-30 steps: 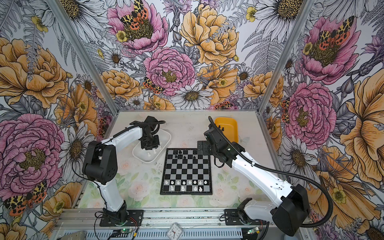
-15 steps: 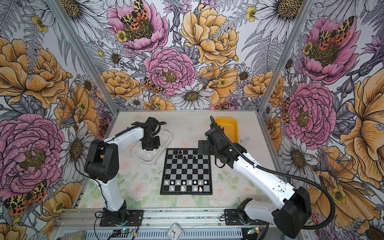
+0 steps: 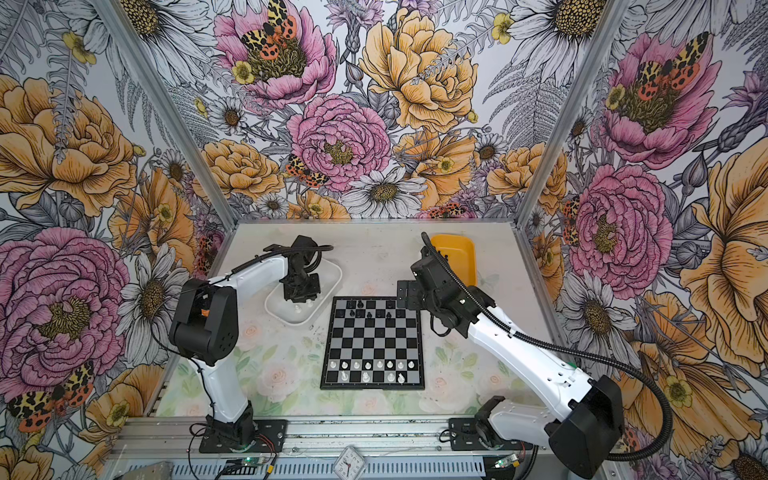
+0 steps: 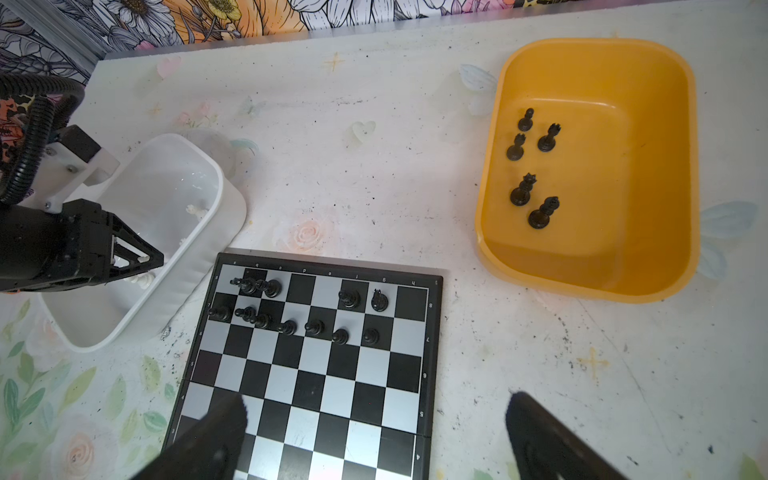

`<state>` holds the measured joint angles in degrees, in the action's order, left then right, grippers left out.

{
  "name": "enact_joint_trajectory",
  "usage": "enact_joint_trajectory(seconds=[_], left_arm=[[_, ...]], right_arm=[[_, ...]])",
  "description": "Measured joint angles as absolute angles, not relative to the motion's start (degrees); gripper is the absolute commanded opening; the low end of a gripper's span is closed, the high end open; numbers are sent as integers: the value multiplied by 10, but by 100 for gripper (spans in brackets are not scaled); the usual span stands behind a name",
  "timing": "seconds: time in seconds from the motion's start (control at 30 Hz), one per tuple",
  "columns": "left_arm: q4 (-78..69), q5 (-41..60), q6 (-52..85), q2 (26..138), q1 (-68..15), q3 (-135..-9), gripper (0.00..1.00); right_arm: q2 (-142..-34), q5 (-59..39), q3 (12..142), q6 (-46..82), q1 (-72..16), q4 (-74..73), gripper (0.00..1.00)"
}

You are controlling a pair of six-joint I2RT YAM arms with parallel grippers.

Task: Set up the chess pieces on the board
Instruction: 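Lower the left gripper around another tall white piece in the tray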

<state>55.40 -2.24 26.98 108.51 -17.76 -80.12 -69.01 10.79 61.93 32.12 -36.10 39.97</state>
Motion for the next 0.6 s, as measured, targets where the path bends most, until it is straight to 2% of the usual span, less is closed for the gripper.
enact_joint_trajectory(seconds=[0.6], left_arm=[[555,-23,261,1103,-173,-805,27]], right_arm=[[-683,110,612,322,-361,399,100]])
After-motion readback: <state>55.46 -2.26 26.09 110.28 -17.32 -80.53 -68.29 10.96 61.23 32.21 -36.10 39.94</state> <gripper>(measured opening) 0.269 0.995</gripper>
